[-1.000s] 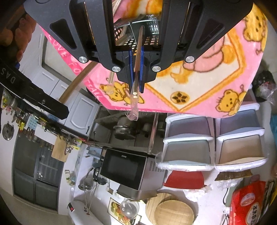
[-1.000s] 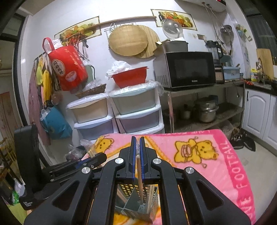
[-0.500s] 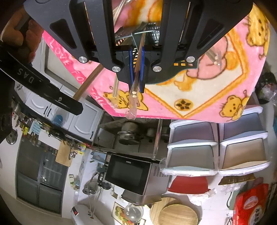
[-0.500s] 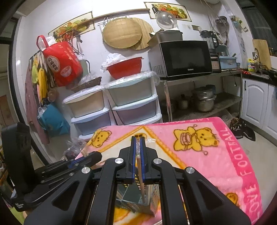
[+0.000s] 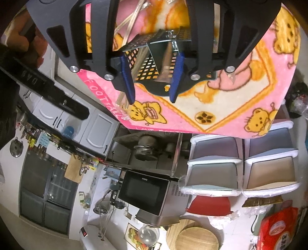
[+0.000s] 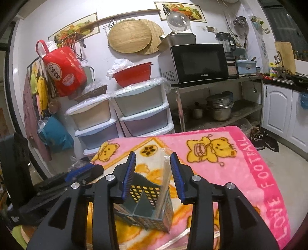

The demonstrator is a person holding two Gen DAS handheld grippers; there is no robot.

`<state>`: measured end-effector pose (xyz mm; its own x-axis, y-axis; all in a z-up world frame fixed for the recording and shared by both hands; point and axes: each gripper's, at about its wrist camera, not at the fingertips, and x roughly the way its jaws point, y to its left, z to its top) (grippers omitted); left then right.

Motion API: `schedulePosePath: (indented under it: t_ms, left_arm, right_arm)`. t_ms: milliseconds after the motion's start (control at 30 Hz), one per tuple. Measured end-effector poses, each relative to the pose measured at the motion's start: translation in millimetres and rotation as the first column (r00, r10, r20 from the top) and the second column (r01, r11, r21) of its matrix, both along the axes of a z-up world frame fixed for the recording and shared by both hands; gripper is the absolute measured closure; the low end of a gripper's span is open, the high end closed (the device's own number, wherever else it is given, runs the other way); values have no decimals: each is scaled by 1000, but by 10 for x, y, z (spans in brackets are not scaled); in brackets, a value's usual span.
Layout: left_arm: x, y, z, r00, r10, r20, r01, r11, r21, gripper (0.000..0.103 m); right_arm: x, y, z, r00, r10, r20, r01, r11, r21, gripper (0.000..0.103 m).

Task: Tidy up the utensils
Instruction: 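Open the left tool into the caddy while the right tool also releases, then withdraw both open tools back from the caddy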

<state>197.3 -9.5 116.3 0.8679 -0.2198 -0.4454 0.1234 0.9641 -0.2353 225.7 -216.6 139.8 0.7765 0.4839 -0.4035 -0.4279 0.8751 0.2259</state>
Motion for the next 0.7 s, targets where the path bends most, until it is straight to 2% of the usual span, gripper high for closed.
schedulePosePath:
  t_ms: [100,167,333,600,700]
  left_arm:
    - [-69,0,9,1000,-11,2,11,1000,-17,56]
    - [-103,-7,19,1000,-16,4,16,1000,-18,51]
    - [-238,-25,37,999,-26,18,27,999,-18,28]
    - [-494,34,86,999,-21,38,22,999,-32,13]
    - [-591,55,105,999,-15,51,16,999,-31,11]
  right_arm:
    - [-58,-46,-29,1000,-2,-8,2,1000,-6,57]
    - [-108,-65,-41,1000,-2,-7,2,1000,-14,53]
    - [-240,-113,-49,1000,-12,10,12,999,-34,43]
    - [-429,-186,-27,1000,-2,24,3,999,-37,37]
    - [-509,-208,-1,999,2,36,0,999,-45,36]
